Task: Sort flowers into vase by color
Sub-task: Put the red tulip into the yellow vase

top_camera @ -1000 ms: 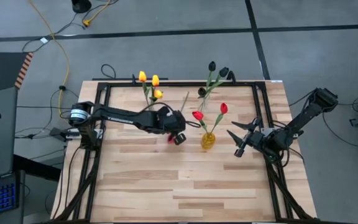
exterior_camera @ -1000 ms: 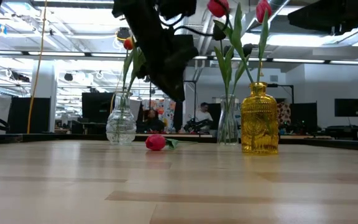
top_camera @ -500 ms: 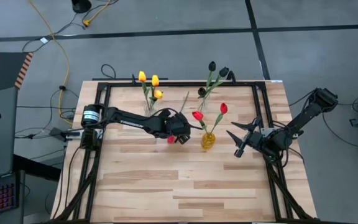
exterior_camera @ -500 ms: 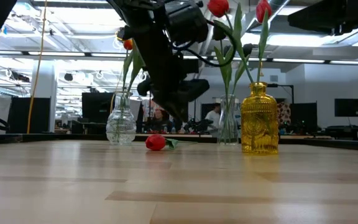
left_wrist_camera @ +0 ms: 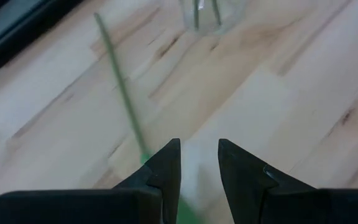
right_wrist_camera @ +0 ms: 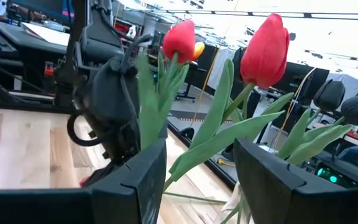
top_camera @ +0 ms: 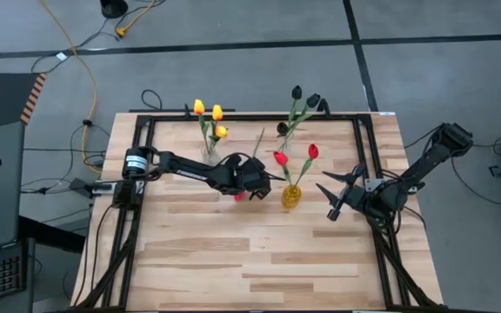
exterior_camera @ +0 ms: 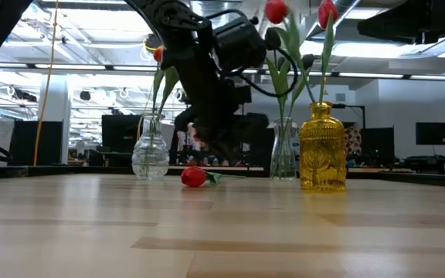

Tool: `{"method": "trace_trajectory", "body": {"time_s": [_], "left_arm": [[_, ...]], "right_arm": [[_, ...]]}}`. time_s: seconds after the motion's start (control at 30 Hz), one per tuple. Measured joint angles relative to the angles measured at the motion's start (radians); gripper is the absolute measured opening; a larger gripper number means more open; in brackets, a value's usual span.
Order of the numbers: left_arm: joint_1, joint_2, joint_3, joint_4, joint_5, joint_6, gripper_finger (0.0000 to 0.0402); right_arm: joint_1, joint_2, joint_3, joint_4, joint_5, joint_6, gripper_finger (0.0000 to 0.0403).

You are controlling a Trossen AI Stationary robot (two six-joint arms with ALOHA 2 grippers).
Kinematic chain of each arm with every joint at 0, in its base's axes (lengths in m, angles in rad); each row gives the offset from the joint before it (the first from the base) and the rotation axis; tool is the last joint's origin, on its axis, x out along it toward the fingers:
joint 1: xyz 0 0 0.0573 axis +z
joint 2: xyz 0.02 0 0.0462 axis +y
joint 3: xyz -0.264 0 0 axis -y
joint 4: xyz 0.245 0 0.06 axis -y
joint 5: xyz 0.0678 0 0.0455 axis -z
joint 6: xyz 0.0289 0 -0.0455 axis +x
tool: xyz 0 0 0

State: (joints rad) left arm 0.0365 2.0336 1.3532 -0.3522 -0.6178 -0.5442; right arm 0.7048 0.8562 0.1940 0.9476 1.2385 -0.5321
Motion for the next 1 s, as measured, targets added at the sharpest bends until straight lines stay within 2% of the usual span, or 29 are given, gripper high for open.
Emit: {"method": "trace_trajectory", "body": {"time_s": [0.2,0.57,1.0], "left_arm": [[0.001,0.034,-0.002,0.005,-0.049,0.0,0.0096],[0.029,0.072,-0.001,0.032,-0.06,-0.002,0.0096],[0.055,0.096,-0.001,0.027,-0.004,-0.019,0.0096]], "right_arm": [[0.001,-0.001,0.0,-0.002,-0.005,-0.001,0.0215],[0.001,0.0,0.0,-0.005,-0.006,-0.003,0.0215],[0.0,0.0,0.0,-0.005,-0.006,-0.003,0.0215]]}}
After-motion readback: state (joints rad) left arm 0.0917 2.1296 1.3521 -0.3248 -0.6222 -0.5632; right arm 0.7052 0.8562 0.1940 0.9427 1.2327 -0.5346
